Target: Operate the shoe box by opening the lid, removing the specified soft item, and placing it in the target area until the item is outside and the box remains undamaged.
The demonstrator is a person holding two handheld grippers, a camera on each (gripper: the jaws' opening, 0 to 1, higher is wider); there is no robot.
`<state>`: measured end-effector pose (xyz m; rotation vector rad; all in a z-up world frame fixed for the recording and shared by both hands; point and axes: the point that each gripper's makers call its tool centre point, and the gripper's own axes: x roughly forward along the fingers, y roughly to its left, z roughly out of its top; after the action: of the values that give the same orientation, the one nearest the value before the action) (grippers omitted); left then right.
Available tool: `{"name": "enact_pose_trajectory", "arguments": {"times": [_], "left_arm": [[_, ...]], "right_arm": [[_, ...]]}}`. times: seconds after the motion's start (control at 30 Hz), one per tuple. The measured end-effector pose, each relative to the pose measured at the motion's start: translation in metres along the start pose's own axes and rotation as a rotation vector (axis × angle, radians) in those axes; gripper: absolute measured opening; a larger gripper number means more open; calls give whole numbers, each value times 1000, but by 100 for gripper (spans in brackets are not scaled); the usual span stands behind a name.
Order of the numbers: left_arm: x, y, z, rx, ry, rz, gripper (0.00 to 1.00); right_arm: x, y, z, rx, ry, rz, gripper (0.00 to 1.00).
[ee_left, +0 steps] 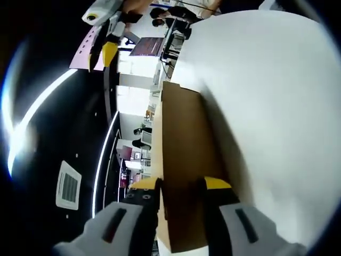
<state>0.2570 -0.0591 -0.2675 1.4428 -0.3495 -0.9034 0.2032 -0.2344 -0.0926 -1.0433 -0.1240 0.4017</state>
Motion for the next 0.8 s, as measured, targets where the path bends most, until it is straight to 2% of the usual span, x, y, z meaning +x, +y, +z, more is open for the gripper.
{"name": "enact_pose_trajectory", "arguments": {"times": [0.1, 0.3, 0.53, 0.8], "left_arm": [[1, -1, 0, 3, 3, -2, 31], [1, 0, 0, 2, 2, -1, 31], [1, 0, -1, 5, 9, 2, 31], [1, 0, -1, 6, 10, 3, 31]], "right_arm": [[-1, 6, 4, -28, 23, 0, 55], [-7, 16, 25, -125, 7, 6, 60], [-4, 36, 21, -180, 38, 37, 67], [-3, 52, 19, -217, 55, 59, 69]]}}
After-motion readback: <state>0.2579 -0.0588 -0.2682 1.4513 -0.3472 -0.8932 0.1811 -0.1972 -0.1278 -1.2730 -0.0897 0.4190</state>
